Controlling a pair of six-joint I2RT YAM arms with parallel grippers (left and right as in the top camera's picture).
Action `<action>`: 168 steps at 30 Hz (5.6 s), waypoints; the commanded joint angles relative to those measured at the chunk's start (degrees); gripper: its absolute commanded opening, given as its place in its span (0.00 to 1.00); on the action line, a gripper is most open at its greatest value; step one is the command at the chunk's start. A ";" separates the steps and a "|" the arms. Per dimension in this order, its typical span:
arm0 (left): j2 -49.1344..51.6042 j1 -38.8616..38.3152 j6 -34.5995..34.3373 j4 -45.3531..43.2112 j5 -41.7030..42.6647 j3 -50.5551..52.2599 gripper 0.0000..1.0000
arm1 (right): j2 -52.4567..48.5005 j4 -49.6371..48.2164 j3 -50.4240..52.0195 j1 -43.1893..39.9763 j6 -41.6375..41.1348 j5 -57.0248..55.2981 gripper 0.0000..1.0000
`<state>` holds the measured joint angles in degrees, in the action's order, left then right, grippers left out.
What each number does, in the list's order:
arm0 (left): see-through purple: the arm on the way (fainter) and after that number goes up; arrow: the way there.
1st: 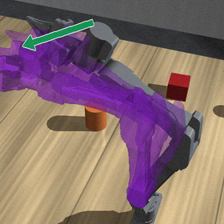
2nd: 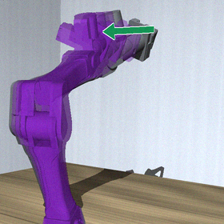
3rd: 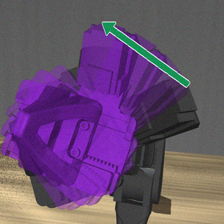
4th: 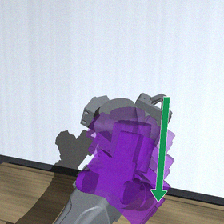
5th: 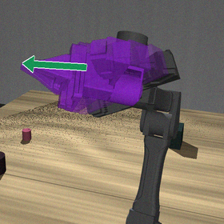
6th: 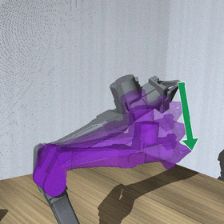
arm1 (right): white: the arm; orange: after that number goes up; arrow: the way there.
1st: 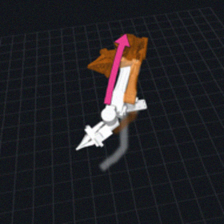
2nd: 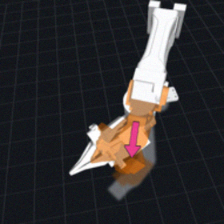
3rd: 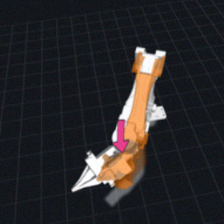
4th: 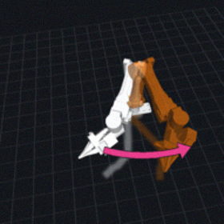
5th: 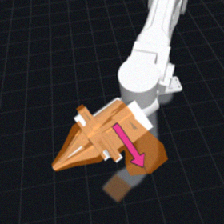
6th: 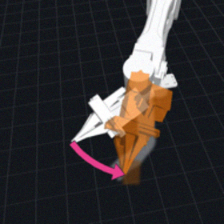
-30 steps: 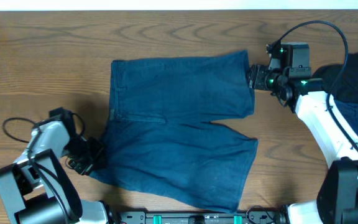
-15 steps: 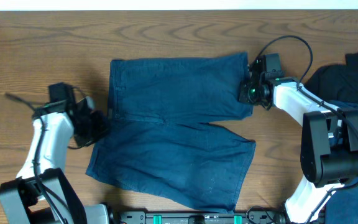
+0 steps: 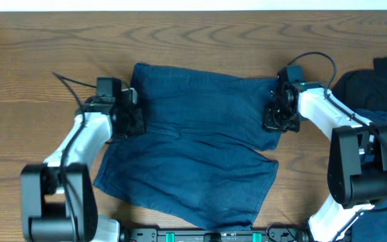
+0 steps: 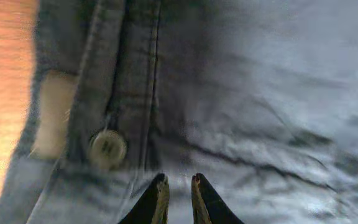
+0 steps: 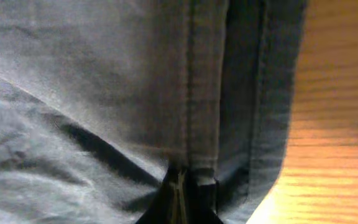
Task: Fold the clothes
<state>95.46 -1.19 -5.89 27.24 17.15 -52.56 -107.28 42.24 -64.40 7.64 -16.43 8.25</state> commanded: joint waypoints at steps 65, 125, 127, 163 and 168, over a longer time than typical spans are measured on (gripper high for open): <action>7.52 -0.24 0.74 -0.33 -2.43 -0.83 0.15 | -5.18 -21.46 0.00 -9.77 -1.07 15.30 0.01; -4.13 -0.28 0.94 9.35 0.37 -2.01 0.13 | -0.02 -8.35 -9.84 -8.59 -3.19 12.13 0.07; -4.13 -0.28 0.94 9.94 0.37 -2.01 0.13 | -3.10 -10.64 -9.66 -5.09 -5.90 9.81 0.03; -9.33 0.15 2.84 28.44 -4.28 -16.57 0.49 | -6.78 -24.48 -28.98 4.37 -11.45 20.24 0.01; -17.79 0.15 1.55 35.56 -7.43 -19.10 0.63 | 6.25 -2.25 -28.96 2.05 -10.05 11.56 0.03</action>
<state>82.30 -1.28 -3.77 60.97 12.82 -70.04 -106.76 34.94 -92.95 10.20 -30.22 24.97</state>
